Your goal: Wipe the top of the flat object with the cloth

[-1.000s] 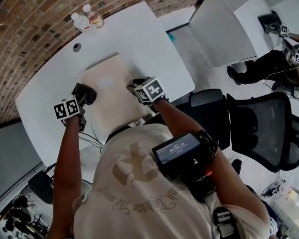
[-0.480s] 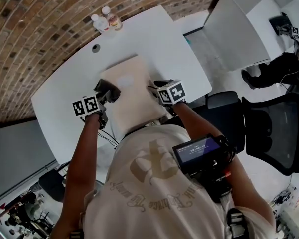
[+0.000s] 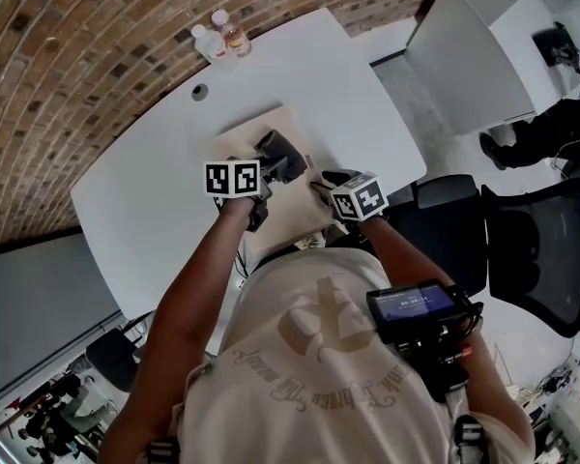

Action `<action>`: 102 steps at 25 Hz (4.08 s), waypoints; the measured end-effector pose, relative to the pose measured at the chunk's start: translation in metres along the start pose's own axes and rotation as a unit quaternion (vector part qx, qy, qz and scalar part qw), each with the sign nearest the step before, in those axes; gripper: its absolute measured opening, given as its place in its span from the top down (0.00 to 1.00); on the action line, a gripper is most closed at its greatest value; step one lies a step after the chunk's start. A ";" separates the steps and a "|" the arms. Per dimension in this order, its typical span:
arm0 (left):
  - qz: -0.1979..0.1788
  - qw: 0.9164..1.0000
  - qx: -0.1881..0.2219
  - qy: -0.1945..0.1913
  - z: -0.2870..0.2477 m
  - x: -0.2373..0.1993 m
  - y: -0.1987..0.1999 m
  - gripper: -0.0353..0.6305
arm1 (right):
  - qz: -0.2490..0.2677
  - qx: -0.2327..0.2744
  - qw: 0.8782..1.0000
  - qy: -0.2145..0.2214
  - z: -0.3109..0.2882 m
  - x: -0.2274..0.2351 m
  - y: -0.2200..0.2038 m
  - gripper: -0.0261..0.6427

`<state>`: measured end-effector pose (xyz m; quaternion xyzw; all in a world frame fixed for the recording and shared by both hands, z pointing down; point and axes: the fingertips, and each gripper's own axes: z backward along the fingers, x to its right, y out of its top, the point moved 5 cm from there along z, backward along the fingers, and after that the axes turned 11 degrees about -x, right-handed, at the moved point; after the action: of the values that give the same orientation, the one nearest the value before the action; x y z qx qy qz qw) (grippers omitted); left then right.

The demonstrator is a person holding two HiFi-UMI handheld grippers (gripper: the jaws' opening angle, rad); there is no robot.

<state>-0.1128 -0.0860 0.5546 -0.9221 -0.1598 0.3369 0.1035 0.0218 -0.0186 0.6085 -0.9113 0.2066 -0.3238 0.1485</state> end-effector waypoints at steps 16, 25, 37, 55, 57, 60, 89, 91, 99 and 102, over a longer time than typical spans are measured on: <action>-0.037 0.996 -0.083 0.016 -0.046 0.004 0.009 0.79 | 0.005 -0.014 1.000 -0.012 -0.001 0.000 -0.003 0.71; 0.009 0.996 -0.070 0.056 0.000 -0.035 -0.027 0.79 | -0.003 -0.006 1.000 -0.013 -0.002 0.001 -0.007 0.71; 0.072 0.992 -0.016 0.103 0.070 -0.091 -0.079 0.79 | -0.004 -0.001 1.000 -0.025 -0.005 0.001 -0.007 0.71; 0.090 0.992 0.047 0.082 0.106 -0.071 -0.107 0.79 | -0.010 0.012 0.999 -0.030 -0.001 -0.003 -0.005 0.71; 0.082 0.994 0.043 0.062 0.095 -0.053 -0.100 0.79 | -0.017 0.021 1.000 -0.015 0.002 0.000 -0.003 0.71; 0.065 0.997 0.024 0.039 0.071 -0.024 -0.094 0.79 | -0.043 0.046 0.998 0.011 0.012 0.010 0.008 0.71; 0.023 0.997 -0.075 0.019 -0.061 0.051 -0.049 0.79 | 0.021 -0.081 0.991 0.101 -0.037 0.051 0.096 0.65; 0.033 0.997 -0.069 0.027 -0.056 0.049 -0.052 0.79 | 0.023 -0.083 0.991 0.104 -0.038 0.050 0.097 0.65; 0.081 0.993 -0.055 0.060 -0.023 0.022 -0.080 0.79 | 0.032 -0.082 0.991 0.098 -0.038 0.049 0.098 0.65; 0.097 0.992 -0.046 0.074 -0.005 0.008 -0.093 0.79 | 0.039 -0.082 0.991 0.094 -0.037 0.048 0.097 0.66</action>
<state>-0.1245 0.0030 0.5819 -0.9593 -0.0771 0.2688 0.0395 0.0045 -0.1313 0.6226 -0.8772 0.2806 -0.3840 0.0654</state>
